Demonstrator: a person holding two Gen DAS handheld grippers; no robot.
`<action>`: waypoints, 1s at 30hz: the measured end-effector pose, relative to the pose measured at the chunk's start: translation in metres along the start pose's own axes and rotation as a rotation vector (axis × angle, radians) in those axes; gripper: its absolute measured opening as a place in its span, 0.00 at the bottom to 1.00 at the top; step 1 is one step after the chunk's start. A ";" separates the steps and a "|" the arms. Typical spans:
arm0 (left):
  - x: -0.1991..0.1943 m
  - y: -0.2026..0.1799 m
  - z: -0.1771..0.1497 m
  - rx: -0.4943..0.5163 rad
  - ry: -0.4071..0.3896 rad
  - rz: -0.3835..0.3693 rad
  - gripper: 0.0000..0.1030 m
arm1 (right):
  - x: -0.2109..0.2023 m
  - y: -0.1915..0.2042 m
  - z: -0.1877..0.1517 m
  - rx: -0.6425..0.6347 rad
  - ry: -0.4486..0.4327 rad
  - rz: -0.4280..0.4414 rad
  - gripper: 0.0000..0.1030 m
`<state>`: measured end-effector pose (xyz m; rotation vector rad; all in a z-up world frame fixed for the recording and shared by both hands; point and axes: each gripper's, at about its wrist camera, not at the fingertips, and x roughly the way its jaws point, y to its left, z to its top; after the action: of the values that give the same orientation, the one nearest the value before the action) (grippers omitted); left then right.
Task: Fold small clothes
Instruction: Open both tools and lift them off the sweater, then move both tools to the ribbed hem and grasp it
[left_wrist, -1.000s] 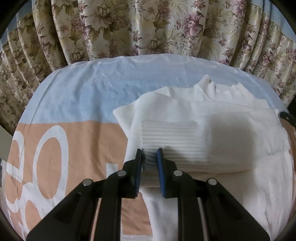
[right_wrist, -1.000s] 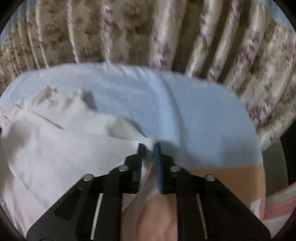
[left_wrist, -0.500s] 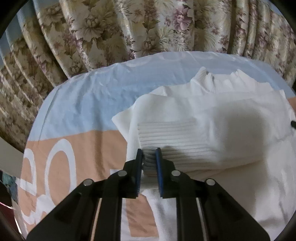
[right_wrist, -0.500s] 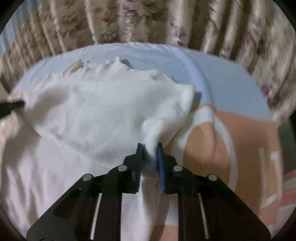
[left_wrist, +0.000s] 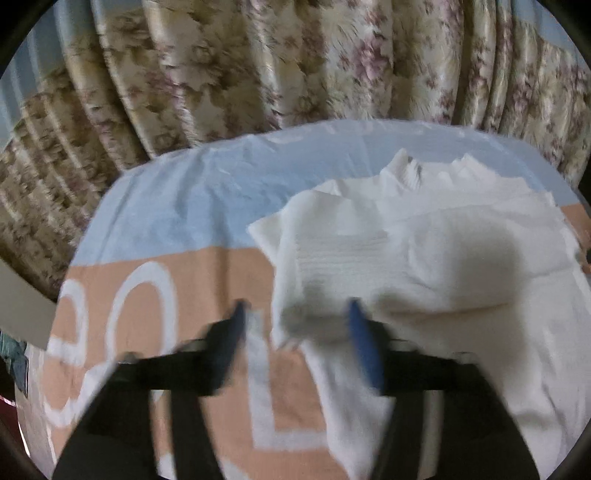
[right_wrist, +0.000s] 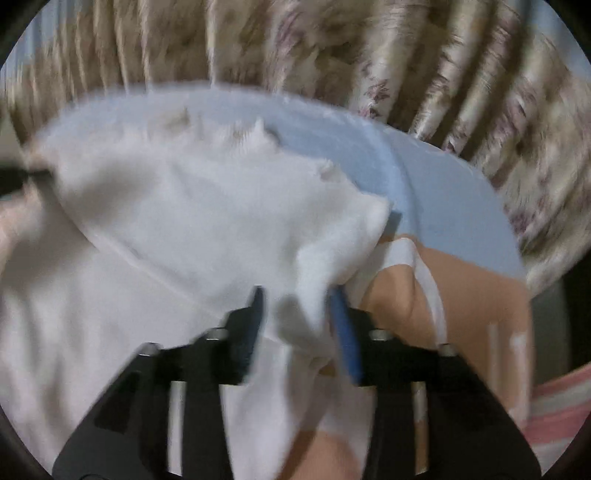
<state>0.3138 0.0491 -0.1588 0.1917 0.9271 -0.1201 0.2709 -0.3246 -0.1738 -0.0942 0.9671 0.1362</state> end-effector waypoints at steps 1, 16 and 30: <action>-0.009 0.001 -0.005 -0.013 -0.006 -0.004 0.77 | -0.012 -0.005 -0.003 0.052 -0.028 0.034 0.55; -0.059 -0.013 -0.115 -0.176 0.187 -0.137 0.86 | -0.063 0.024 -0.084 0.203 0.036 0.096 0.91; -0.112 -0.043 -0.152 -0.120 0.153 -0.041 0.91 | -0.097 0.035 -0.139 0.260 0.070 0.084 0.97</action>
<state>0.1206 0.0422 -0.1626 0.0712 1.0874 -0.0888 0.0982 -0.3168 -0.1730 0.1818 1.0510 0.0837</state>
